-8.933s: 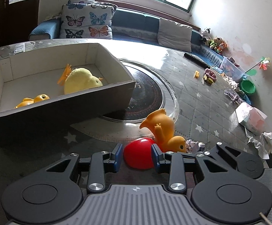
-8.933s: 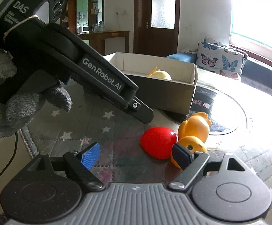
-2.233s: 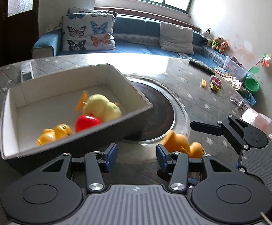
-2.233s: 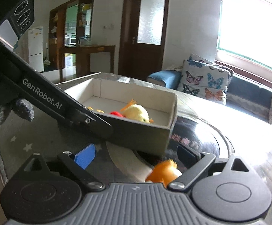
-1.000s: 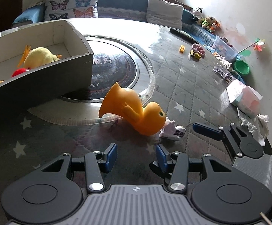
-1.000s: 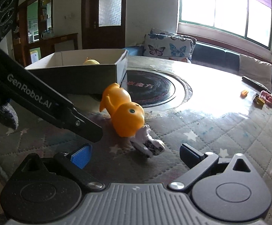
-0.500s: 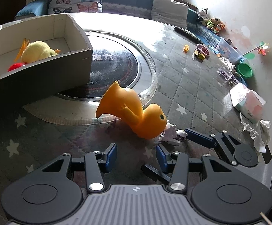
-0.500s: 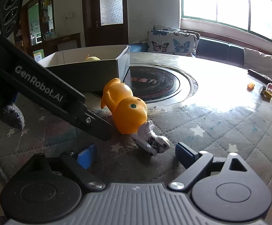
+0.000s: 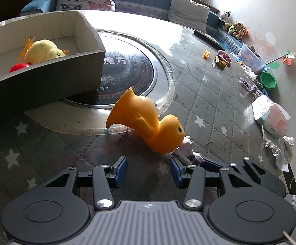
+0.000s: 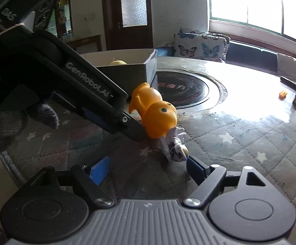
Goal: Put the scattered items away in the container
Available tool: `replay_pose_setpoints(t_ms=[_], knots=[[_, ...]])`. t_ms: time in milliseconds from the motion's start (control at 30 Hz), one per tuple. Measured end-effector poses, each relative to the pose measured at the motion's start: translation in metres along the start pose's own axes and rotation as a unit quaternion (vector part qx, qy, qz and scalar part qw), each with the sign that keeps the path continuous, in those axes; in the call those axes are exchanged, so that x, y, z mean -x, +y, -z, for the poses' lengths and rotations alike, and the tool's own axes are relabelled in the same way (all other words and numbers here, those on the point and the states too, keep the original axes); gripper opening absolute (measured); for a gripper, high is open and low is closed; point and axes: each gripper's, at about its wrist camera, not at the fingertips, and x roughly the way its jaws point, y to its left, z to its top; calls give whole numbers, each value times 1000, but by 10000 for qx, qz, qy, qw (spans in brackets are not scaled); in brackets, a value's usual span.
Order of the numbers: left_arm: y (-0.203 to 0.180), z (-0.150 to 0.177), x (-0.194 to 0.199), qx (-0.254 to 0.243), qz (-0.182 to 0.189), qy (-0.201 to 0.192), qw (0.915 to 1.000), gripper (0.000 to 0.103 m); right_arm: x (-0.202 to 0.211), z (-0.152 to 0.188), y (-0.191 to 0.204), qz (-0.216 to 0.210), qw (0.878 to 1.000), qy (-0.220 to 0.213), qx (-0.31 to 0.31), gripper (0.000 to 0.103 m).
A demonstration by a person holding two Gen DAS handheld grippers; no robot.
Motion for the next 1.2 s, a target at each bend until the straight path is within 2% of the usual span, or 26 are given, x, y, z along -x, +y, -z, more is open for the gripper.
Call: replay_pose_setpoints(t_ms=[267, 367, 433, 700, 967, 1200], knots=[[-1, 1, -1, 3, 31, 33, 10000, 48, -3, -5, -6, 119, 9999, 7, -93, 81], [-1, 1, -2, 13, 31, 41, 10000, 48, -4, -5, -3, 145, 9999, -12, -35, 72], [-1, 1, -2, 20, 34, 45, 10000, 48, -4, -4, -1, 146, 9999, -34, -3, 60], [0, 3, -1, 40, 81, 42, 10000, 48, -1, -3, 5, -87, 9999, -66, 24, 37], [-2, 4, 5, 21, 267, -24, 9996, 48, 3, 3, 21, -261, 9992, -102, 294, 36], [-10, -1, 0, -69, 248, -14, 9997, 48, 3, 4, 23, -336, 9988, -99, 337, 40]])
